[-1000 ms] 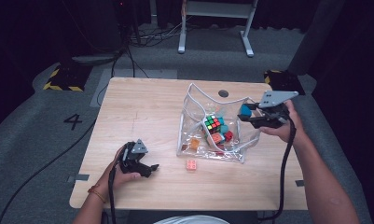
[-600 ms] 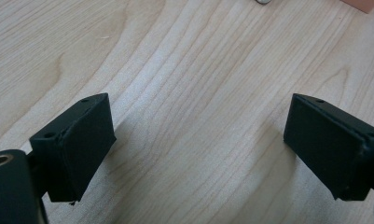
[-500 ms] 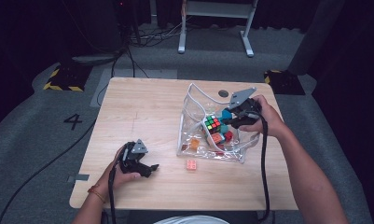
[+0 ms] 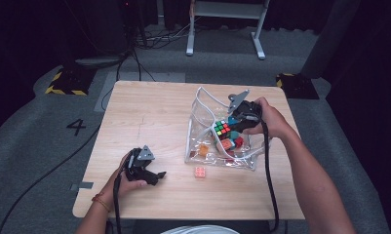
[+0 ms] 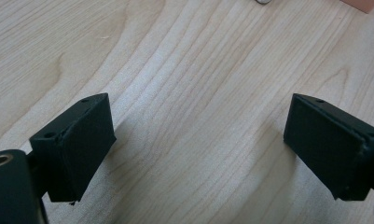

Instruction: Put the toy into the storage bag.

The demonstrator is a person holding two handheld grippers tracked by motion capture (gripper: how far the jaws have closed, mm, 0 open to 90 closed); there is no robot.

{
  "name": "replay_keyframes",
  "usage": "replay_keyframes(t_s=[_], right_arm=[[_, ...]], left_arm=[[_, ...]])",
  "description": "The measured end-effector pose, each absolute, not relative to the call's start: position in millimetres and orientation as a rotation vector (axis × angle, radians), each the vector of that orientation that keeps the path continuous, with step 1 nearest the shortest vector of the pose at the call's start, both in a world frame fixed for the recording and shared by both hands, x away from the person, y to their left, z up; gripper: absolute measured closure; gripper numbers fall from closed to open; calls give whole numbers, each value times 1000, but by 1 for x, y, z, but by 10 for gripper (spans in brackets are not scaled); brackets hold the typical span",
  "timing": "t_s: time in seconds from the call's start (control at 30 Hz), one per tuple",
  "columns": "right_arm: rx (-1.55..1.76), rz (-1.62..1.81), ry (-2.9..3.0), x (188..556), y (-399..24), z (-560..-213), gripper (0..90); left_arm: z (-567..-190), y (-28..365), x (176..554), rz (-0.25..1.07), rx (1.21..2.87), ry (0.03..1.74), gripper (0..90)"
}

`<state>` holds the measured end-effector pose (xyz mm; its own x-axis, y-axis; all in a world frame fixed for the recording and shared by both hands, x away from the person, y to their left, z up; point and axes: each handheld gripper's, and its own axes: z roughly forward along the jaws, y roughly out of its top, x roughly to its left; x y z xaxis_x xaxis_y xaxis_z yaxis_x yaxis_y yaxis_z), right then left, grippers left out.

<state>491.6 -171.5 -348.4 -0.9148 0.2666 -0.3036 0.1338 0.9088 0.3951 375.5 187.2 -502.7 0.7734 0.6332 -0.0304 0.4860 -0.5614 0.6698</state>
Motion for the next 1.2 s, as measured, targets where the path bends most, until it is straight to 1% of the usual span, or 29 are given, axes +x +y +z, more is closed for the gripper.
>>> replay_keyframes(t_s=[0.2,0.4,0.8,1.03,1.2], right_arm=[[315,426,2734,491,-173,-349,554],[308,361,2769,488,-185,-353,554],[411,313,2771,486,-222,-350,554],[448,364,2739,485,-231,-347,551],[449,377,2743,484,-231,-347,494]], left_arm=[[-503,187,375,280,2280,831,86],[-503,187,375,279,2280,831,86],[-503,187,375,280,2280,830,86],[-503,187,375,280,2280,830,87],[-503,187,375,280,2280,831,86]])
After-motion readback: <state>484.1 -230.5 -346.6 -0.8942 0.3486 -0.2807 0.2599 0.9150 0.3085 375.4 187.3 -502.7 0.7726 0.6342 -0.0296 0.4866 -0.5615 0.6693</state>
